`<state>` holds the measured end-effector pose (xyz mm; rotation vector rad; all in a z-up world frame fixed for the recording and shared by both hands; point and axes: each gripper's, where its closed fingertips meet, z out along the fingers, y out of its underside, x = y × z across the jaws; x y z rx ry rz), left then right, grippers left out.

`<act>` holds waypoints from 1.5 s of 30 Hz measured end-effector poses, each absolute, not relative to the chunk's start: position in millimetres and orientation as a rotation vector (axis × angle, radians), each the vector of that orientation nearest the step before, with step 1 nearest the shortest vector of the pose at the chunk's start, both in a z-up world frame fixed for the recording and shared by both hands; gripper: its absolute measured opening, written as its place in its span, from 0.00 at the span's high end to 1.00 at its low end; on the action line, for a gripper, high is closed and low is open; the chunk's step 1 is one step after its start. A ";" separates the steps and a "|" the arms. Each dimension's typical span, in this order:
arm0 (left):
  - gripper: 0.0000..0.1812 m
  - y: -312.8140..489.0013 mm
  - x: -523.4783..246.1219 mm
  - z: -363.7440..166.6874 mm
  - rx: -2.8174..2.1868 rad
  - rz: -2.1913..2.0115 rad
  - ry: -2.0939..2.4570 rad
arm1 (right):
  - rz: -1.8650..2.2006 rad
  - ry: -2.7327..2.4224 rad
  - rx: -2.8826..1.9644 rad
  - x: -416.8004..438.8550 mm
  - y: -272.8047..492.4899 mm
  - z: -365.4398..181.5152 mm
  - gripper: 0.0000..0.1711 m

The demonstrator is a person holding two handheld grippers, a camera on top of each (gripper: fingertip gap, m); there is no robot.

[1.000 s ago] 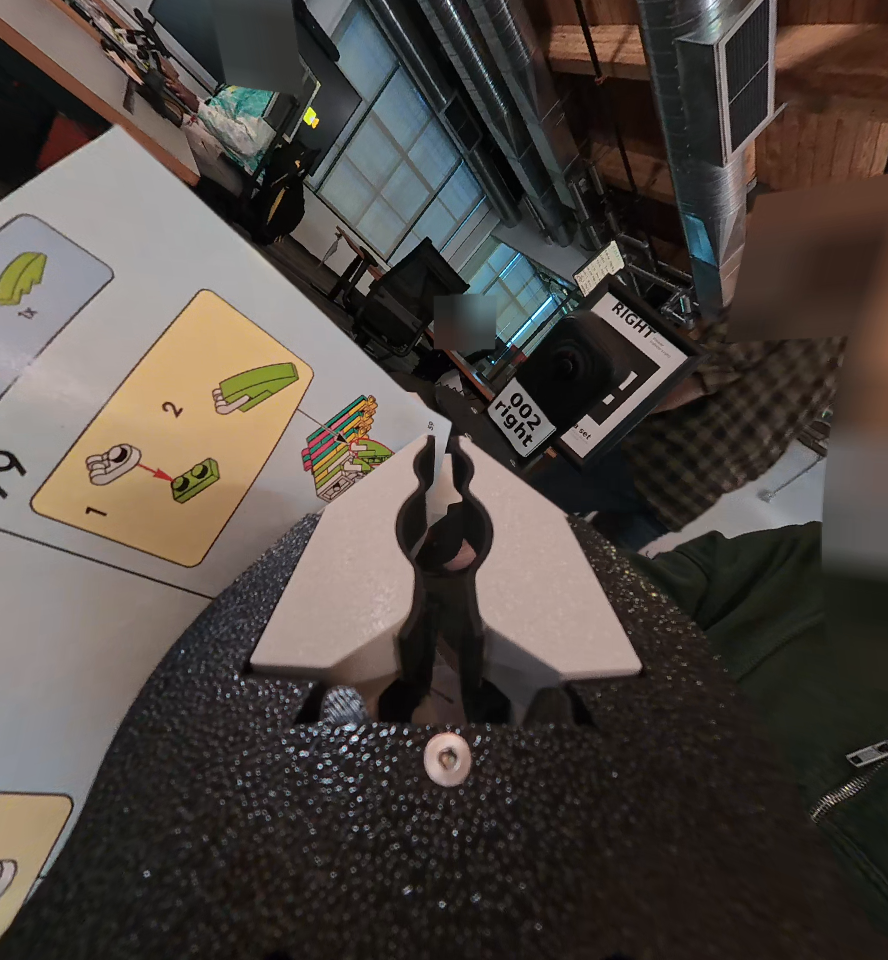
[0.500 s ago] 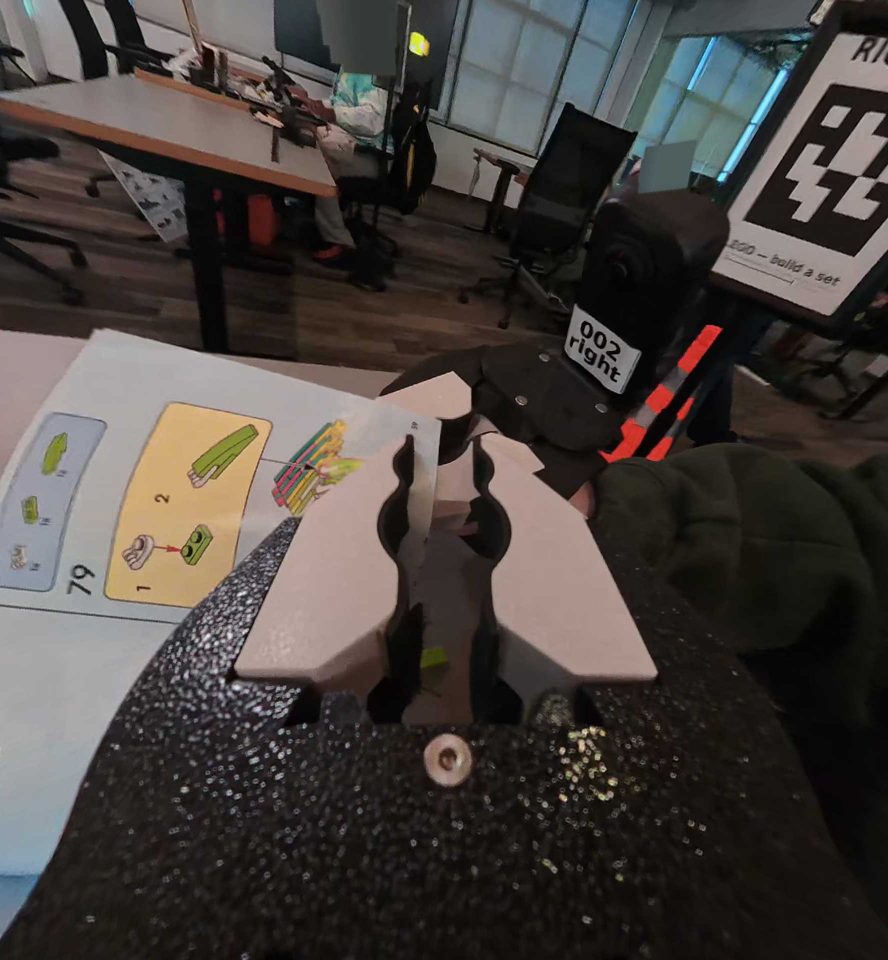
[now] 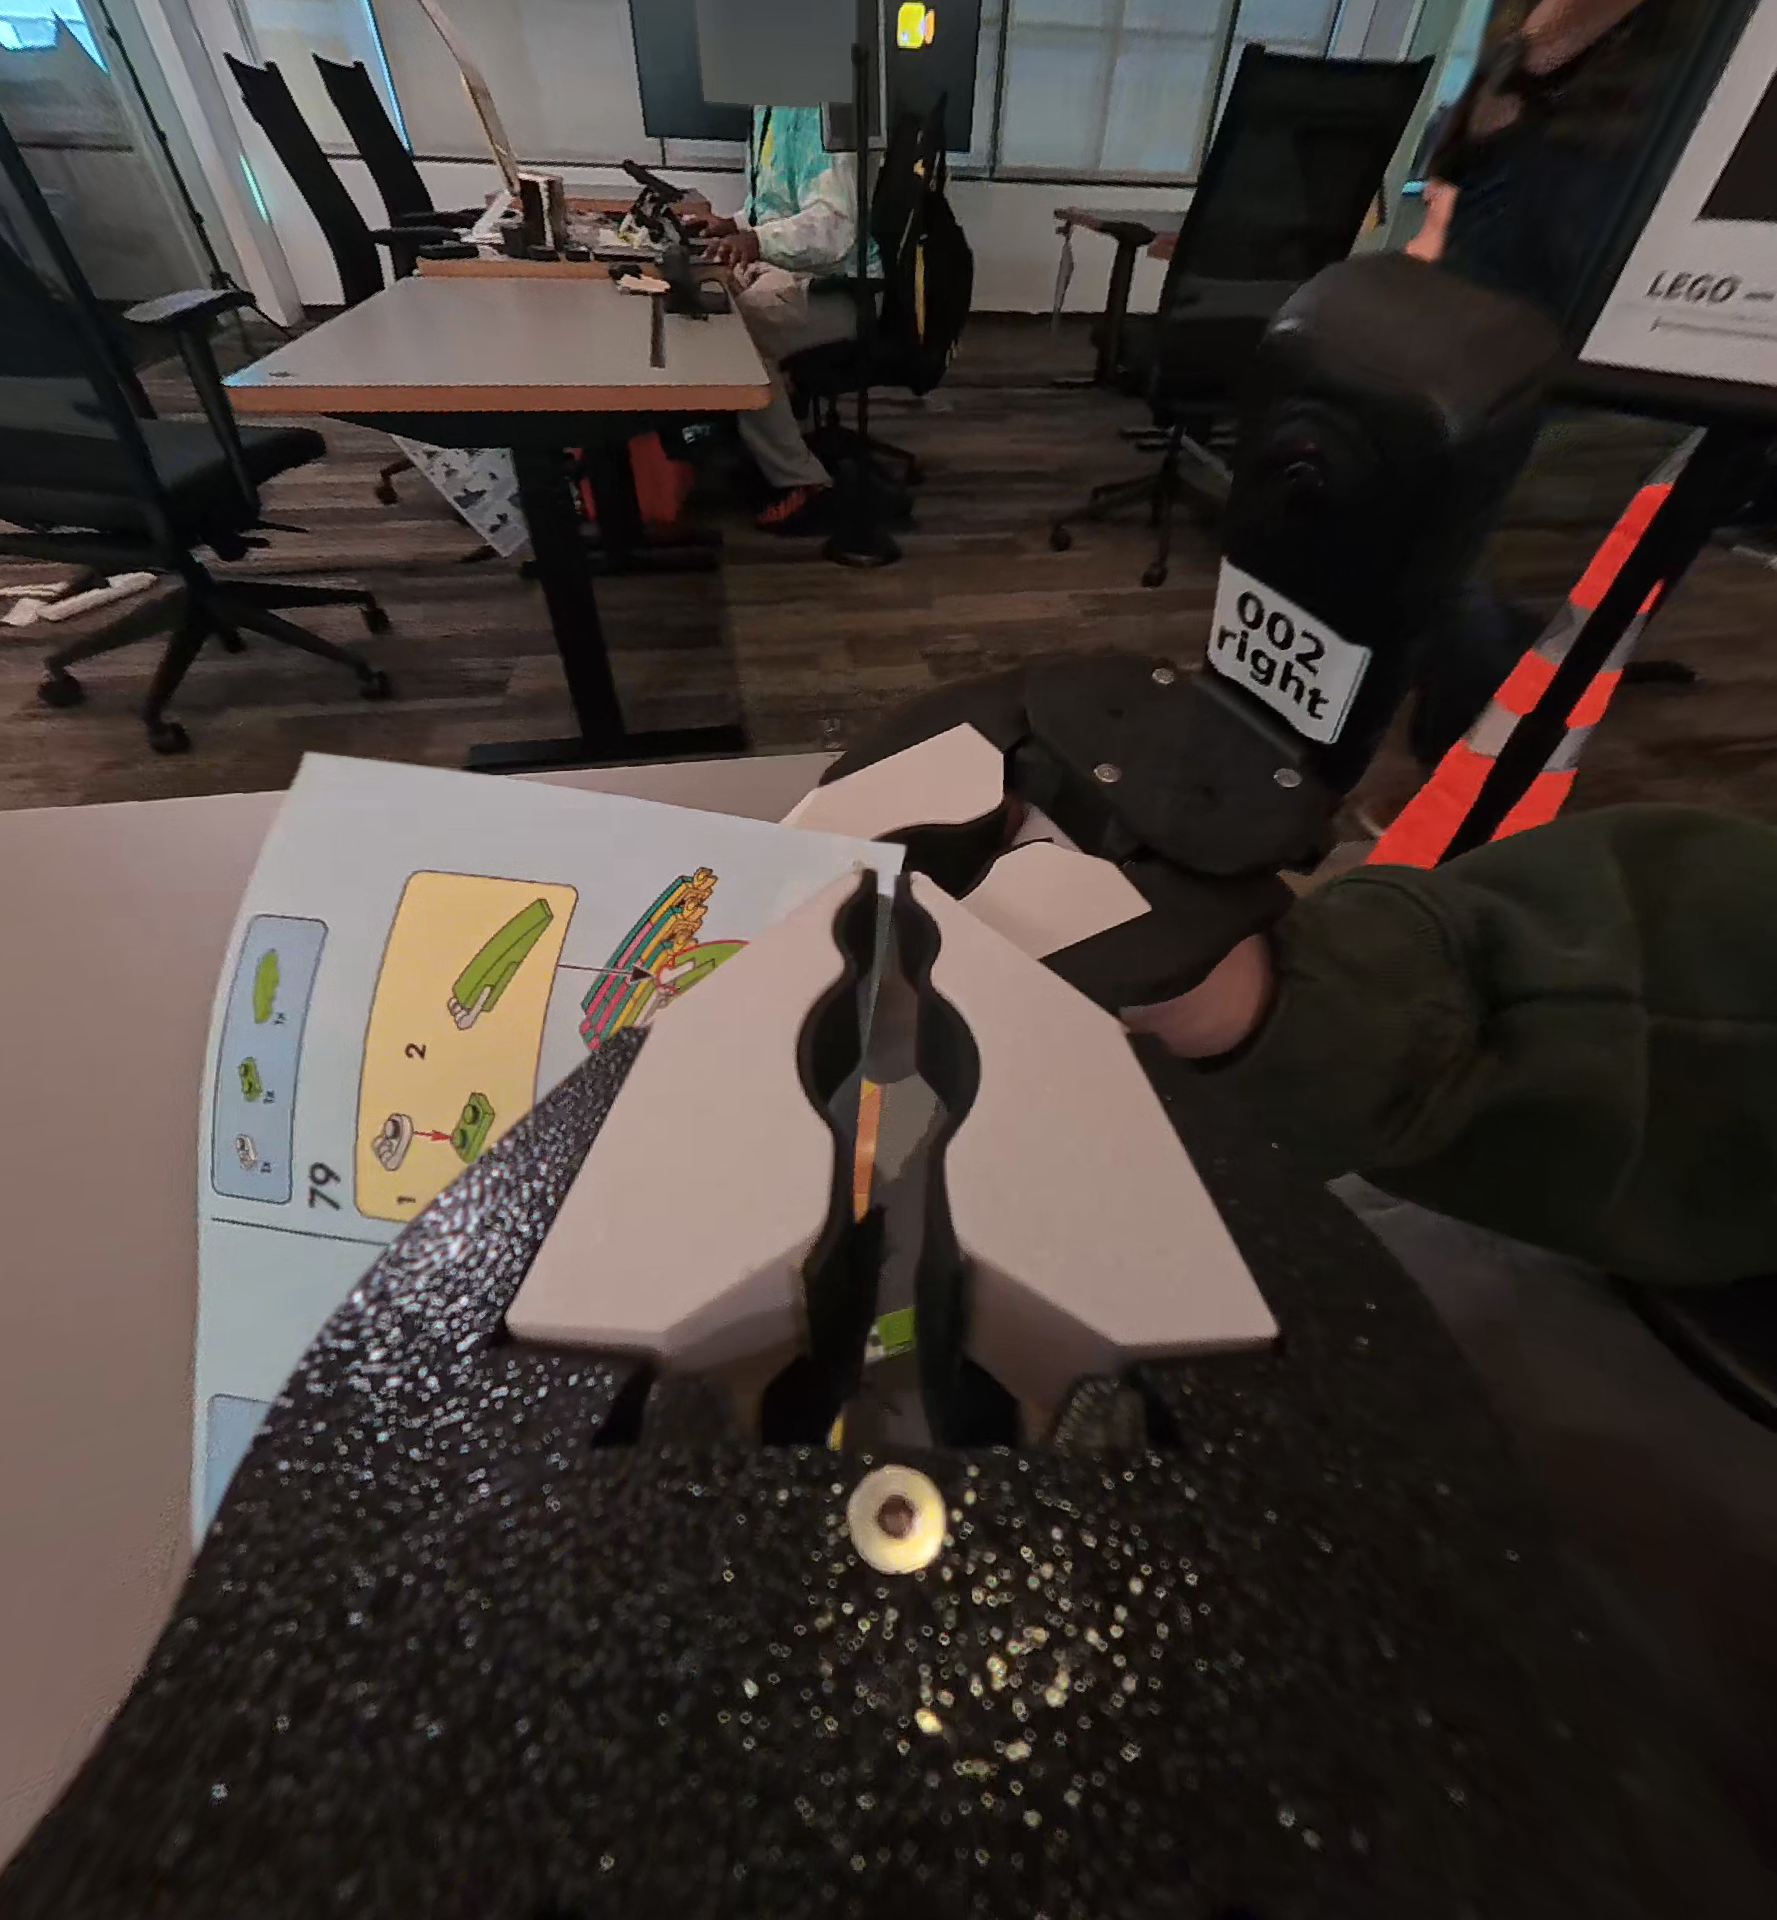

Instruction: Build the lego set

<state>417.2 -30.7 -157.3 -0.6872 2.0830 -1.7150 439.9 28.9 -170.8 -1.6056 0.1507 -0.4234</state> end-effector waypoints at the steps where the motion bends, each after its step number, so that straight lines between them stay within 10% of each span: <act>1: 1.00 -30.8 416.1 -156.8 -0.703 -1.749 2.086 | -0.422 0.146 -1.603 439.3 28.9 -170.2 0.99; 11: 1.00 -20.9 409.9 -136.0 -0.867 -2.180 1.965 | -0.328 0.174 -1.558 439.6 26.2 -165.9 0.96; 24: 1.00 8.1 405.6 -120.9 -0.992 -2.544 1.693 | 0.781 0.384 -1.079 429.5 3.7 -134.6 0.72; 45: 1.00 -5.2 402.4 -142.0 -0.922 -2.308 1.860 | 1.124 0.319 -1.003 408.3 -2.8 -130.3 1.00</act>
